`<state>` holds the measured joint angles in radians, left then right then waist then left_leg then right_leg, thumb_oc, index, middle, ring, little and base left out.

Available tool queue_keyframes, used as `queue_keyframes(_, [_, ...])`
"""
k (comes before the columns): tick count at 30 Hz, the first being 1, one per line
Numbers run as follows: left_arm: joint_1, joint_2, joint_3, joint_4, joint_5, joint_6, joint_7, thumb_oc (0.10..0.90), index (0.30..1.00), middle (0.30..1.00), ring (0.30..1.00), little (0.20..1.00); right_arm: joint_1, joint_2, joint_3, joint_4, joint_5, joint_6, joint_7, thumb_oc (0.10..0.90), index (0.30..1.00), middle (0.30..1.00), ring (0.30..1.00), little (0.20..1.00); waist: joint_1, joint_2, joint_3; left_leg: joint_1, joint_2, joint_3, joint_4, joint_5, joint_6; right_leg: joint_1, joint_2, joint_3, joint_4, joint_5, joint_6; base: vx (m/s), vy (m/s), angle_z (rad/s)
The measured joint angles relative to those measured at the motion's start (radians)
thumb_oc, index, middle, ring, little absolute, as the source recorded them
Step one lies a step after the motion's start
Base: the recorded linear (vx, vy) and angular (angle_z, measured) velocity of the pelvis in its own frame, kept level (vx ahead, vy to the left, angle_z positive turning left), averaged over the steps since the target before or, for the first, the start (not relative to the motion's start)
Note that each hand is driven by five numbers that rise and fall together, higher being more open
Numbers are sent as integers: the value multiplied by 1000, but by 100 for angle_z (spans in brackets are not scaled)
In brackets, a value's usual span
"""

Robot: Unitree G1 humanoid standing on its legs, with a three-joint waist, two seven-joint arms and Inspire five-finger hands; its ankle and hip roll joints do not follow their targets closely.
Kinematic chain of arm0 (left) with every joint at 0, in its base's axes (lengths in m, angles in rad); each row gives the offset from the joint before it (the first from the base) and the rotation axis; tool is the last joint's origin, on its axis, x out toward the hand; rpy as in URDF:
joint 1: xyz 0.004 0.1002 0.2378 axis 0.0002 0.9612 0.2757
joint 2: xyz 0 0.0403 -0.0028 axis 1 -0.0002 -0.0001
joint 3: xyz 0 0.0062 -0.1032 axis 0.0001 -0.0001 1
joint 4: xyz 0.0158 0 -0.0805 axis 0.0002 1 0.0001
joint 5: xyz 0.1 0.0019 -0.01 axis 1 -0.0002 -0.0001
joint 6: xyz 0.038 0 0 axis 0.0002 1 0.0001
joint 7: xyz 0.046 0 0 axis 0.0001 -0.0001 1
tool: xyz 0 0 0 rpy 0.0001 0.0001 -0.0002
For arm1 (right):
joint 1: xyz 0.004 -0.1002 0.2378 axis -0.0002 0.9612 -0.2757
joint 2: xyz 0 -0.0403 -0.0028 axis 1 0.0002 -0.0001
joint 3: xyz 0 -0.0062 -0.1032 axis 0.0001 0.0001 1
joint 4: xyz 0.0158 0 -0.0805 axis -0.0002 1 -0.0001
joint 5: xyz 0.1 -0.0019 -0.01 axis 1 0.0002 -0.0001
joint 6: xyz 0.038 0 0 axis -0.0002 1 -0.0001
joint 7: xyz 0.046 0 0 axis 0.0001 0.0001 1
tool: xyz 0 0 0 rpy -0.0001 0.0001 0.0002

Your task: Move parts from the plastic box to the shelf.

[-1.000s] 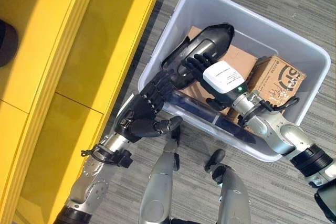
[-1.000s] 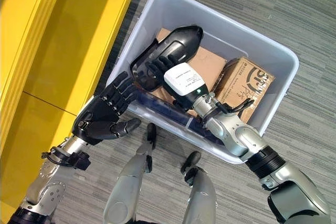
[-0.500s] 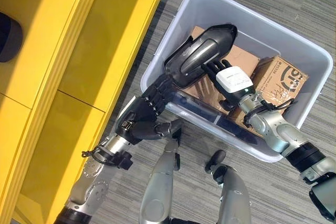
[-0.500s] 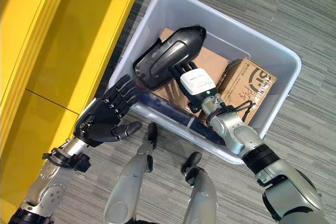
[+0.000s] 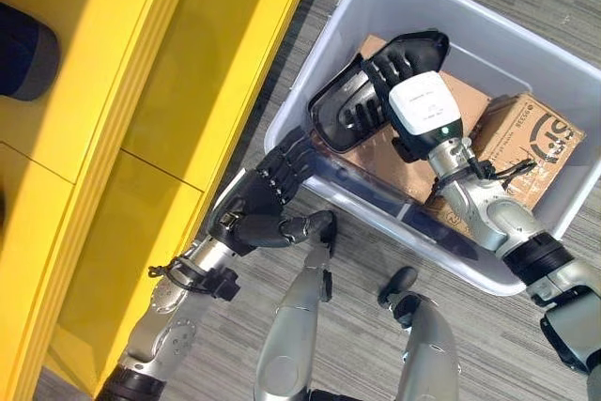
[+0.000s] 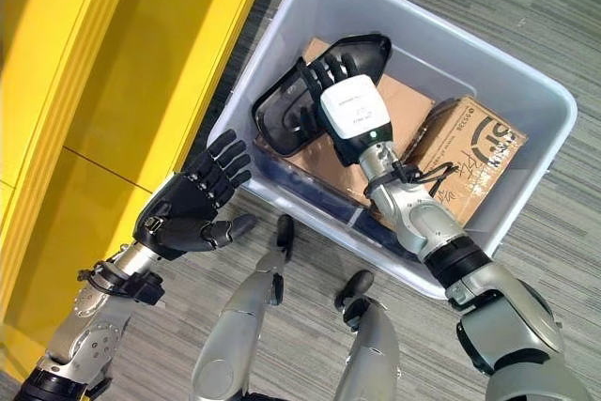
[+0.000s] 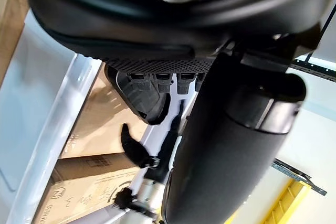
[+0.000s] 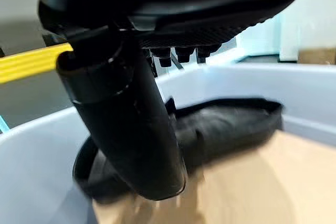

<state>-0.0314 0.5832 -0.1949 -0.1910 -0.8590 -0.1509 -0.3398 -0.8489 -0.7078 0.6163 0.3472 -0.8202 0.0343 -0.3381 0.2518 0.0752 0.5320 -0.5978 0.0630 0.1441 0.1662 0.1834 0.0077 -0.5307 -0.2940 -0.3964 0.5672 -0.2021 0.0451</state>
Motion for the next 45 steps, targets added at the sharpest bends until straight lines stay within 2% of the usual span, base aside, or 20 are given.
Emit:
queue_keyframes(5, [-2,0,-9,0,0,1,0,900,1000,1000,1000,1000,-18,3,11,6,0,59,4,900,1000,1000,1000,1000,-1,0,0,-33,-10,-4,23,0,7,-35,-11,1,36,-12,1,-9,9,5])
queue_keyframes(9, [-21,2,-9,1,-1,0,0,900,1000,1000,1000,1000,-27,1,11,22,2,65,5,900,1000,1000,1000,1000,0,0,0,-90,-12,-11,79,-14,10,-81,-25,2,83,-29,-7,-39,10,6])
queue_keyframes(13, [-40,3,-11,1,-3,-1,-1,900,1000,1000,1000,1000,-68,-2,52,60,5,72,11,900,1000,1000,1000,1000,1,1,0,-181,-12,-16,228,-78,14,-147,-52,21,188,-74,-22,-40,-16,7])
queue_keyframes(14, [-39,3,-11,1,-9,-3,-1,900,1000,1000,1000,1000,-76,-4,59,65,4,83,11,900,1000,1000,1000,1000,0,2,0,-231,-11,-25,304,-107,15,-181,-66,26,244,-99,-32,-37,-36,11])
queue_keyframes(17, [-38,3,-13,2,-32,-3,-2,900,1000,1000,1000,1000,-85,-4,64,90,9,96,3,900,1000,1000,1000,1000,0,4,0,-302,-12,-40,397,-143,10,-231,-83,32,320,-132,-39,-43,-50,14])
queue_keyframes(19, [-36,4,-16,10,-41,-4,-3,900,1000,1000,1000,1000,-106,-9,60,70,8,95,-42,900,1000,1000,1000,1000,-2,6,0,-370,-11,-48,464,-166,17,-293,-96,46,388,-153,-38,-70,-78,7])
queue_keyframes(23, [-24,29,-16,8,-37,-17,-23,900,1000,1000,1000,1000,-122,-50,51,40,9,98,-80,900,1000,1000,1000,1000,-2,13,0,-438,-19,-72,478,-165,11,-377,-85,76,425,-165,-39,-67,-51,1])
queue_keyframes(29, [-23,30,-14,7,-47,-39,-36,900,1000,1000,1000,1000,-145,-54,77,49,17,102,-91,900,1000,1000,1000,1000,-4,19,-2,-473,-35,-89,517,-167,8,-425,-81,104,475,-172,-46,-13,-5,-3])
queue_keyframes(34, [-32,31,-10,0,-82,-46,-60,900,1000,1000,1000,1000,-160,-65,74,41,23,95,-121,900,1000,1000,1000,1000,-7,23,-3,-520,-44,-99,587,-175,-3,-473,-86,135,554,-210,-50,2,-27,5])
queue_keyframes(38, [-29,31,-8,-6,-81,-47,-63,900,1000,1000,1000,1000,-185,-85,76,19,43,93,-122,900,1000,1000,1000,1000,-7,27,-4,-571,-46,-113,646,-194,-9,-516,-85,141,599,-217,-56,4,-12,-2])
queue_keyframes(42, [-33,31,-3,-5,-83,-47,-62,900,1000,1000,1000,1000,-207,-87,76,8,48,92,-128,900,1000,1000,1000,1000,-15,30,-4,-628,-47,-125,726,-212,-15,-566,-89,158,680,-252,-67,14,-15,6])
queue_keyframes(44, [-38,31,-1,-4,-89,-48,-62,900,1000,1000,1000,1000,-234,-87,76,16,58,93,-117,900,1000,1000,1000,1000,-13,35,-5,-665,-49,-128,759,-248,-29,-601,-90,161,703,-259,-68,0,-16,-4])
queue_keyframes(45, [-36,31,-2,-3,-89,-47,-62,900,1000,1000,1000,1000,-232,-86,78,26,65,93,-105,900,1000,1000,1000,1000,-10,35,-5,-668,-47,-132,766,-248,-28,-607,-89,167,711,-261,-66,5,-28,-12])
